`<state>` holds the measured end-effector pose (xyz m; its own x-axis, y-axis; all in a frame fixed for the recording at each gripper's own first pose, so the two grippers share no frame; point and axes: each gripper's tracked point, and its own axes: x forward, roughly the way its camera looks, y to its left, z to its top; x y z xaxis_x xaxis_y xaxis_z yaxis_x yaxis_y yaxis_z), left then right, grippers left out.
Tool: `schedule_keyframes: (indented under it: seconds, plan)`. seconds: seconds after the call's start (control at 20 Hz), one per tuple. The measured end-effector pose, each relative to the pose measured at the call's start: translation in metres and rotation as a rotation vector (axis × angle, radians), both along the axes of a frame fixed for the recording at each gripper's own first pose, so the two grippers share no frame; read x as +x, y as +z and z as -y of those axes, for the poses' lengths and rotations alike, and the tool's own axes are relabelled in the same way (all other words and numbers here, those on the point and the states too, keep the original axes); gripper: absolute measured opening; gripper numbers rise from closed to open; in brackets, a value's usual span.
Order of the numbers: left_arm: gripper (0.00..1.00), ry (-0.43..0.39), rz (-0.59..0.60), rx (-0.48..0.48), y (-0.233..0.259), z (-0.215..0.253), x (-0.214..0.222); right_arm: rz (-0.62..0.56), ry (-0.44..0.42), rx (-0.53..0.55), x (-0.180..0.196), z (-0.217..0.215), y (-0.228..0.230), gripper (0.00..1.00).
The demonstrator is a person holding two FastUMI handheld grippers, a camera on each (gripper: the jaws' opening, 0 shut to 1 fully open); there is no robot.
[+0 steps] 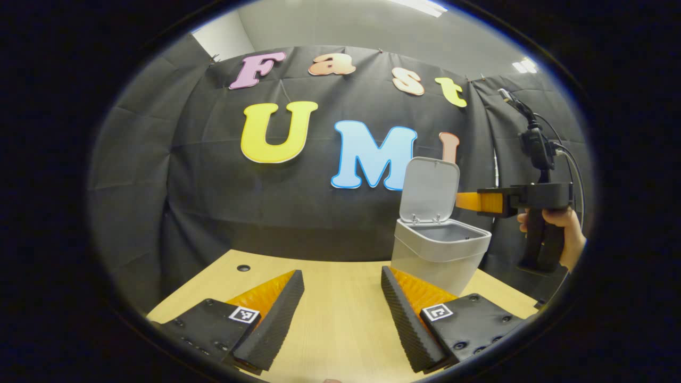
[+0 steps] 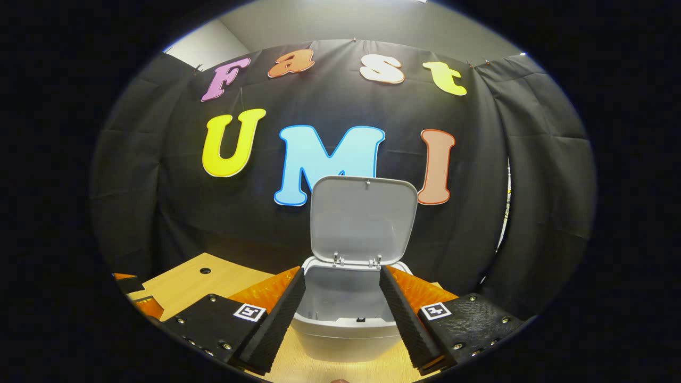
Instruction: Press the lid of the desktop garbage bin to open it, pick up the crumpled paper on the desktop and throw it into the bin, then pick up the pop can on the desktop and drop it into the bin, and finally close the garbage bin lid.
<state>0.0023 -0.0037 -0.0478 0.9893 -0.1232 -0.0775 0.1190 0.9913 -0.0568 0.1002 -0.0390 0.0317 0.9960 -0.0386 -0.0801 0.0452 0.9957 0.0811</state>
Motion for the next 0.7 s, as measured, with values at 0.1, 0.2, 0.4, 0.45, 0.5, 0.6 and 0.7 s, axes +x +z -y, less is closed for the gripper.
schedule_keyframes:
  seconds: [0.1, 0.2, 0.4, 0.45, 0.5, 0.6, 0.7]
  plan:
    - [0.96, -0.028, -0.003, -0.019, 0.000, 0.001, 0.000, 0.008, -0.014, -0.001, 0.007, 0.005, 0.011, 0.90]
    - [0.96, -0.054, -0.010, -0.018, 0.000, 0.000, 0.001, 0.022, -0.037, -0.007, 0.015, 0.011, 0.024, 0.90]
    - [0.96, -0.093, 0.010, -0.021, 0.010, -0.007, 0.004, 0.046, -0.109, -0.041, 0.029, 0.029, 0.051, 0.90]
    - [0.95, -0.097, 0.014, -0.025, 0.012, -0.009, 0.005, 0.054, -0.118, -0.045, 0.033, 0.031, 0.056, 0.87]
    - [0.95, -0.099, 0.019, -0.029, 0.014, -0.011, 0.007, 0.056, -0.125, -0.042, 0.036, 0.032, 0.061, 0.90]
    - [0.95, -0.088, 0.021, -0.036, 0.013, -0.015, 0.009, 0.061, -0.133, -0.031, 0.042, 0.034, 0.071, 0.90]
    - [0.95, -0.062, 0.019, -0.056, 0.014, -0.021, 0.011, 0.071, -0.137, -0.012, 0.049, 0.037, 0.080, 0.90]
